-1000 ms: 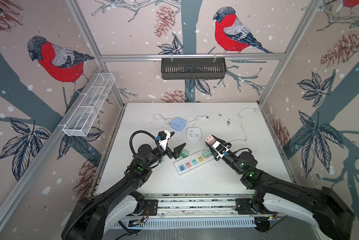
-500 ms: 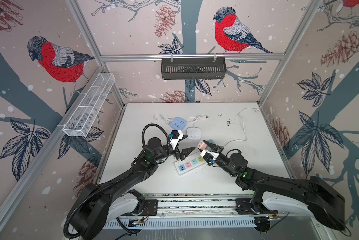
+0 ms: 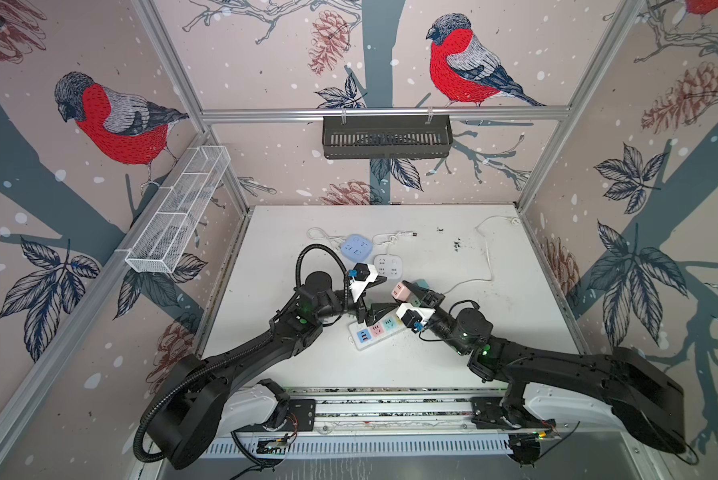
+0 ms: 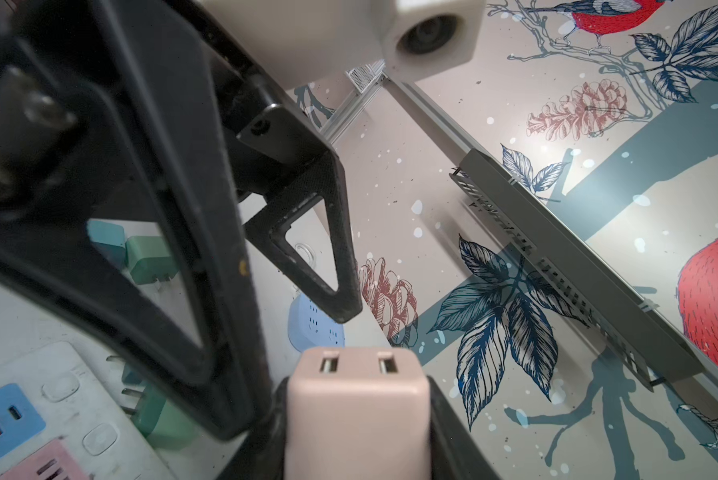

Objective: Insert the plug
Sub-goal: 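Close the left gripper on the pink adapter held by the right gripper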

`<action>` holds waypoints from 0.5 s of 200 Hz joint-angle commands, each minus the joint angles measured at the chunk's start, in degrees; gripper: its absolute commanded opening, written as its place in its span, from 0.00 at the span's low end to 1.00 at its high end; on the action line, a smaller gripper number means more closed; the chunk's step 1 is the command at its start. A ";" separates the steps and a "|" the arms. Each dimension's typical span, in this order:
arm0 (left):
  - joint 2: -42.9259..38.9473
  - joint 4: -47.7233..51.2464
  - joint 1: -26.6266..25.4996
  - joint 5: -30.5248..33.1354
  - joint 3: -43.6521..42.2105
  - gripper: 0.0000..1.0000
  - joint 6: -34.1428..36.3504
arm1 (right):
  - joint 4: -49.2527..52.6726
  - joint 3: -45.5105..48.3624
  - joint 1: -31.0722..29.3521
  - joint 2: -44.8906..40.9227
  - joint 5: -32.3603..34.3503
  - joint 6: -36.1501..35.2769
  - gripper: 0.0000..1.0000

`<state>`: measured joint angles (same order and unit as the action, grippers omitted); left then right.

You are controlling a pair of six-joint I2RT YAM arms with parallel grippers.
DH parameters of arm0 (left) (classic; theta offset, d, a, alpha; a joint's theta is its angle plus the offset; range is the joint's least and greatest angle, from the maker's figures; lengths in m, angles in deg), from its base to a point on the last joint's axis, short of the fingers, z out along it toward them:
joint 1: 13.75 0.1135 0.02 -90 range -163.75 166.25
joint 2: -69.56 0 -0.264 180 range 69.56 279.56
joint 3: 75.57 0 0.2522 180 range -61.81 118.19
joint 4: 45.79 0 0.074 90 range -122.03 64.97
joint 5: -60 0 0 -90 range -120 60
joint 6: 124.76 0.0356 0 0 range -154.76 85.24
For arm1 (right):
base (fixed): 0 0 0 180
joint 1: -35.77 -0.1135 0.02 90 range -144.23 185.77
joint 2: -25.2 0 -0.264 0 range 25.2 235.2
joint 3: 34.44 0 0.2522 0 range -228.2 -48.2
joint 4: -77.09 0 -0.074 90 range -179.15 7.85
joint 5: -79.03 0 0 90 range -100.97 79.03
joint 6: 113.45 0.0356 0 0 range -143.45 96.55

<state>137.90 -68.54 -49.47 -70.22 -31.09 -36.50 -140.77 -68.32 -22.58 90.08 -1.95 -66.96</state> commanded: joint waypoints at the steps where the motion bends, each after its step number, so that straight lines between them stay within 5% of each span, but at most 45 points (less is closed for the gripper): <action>1: 1.13 0.46 -0.76 -0.52 1.99 0.82 0.26 | -4.12 -0.10 -0.79 0.45 0.08 -1.33 0.05; 100: 5.88 5.46 -2.68 -0.11 6.17 0.70 2.09 | -6.34 -0.74 -1.42 2.32 4.70 -3.99 0.05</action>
<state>142.92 -64.76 -51.64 -69.20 -25.54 -35.95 -143.37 -68.39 -23.78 92.22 1.79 -70.15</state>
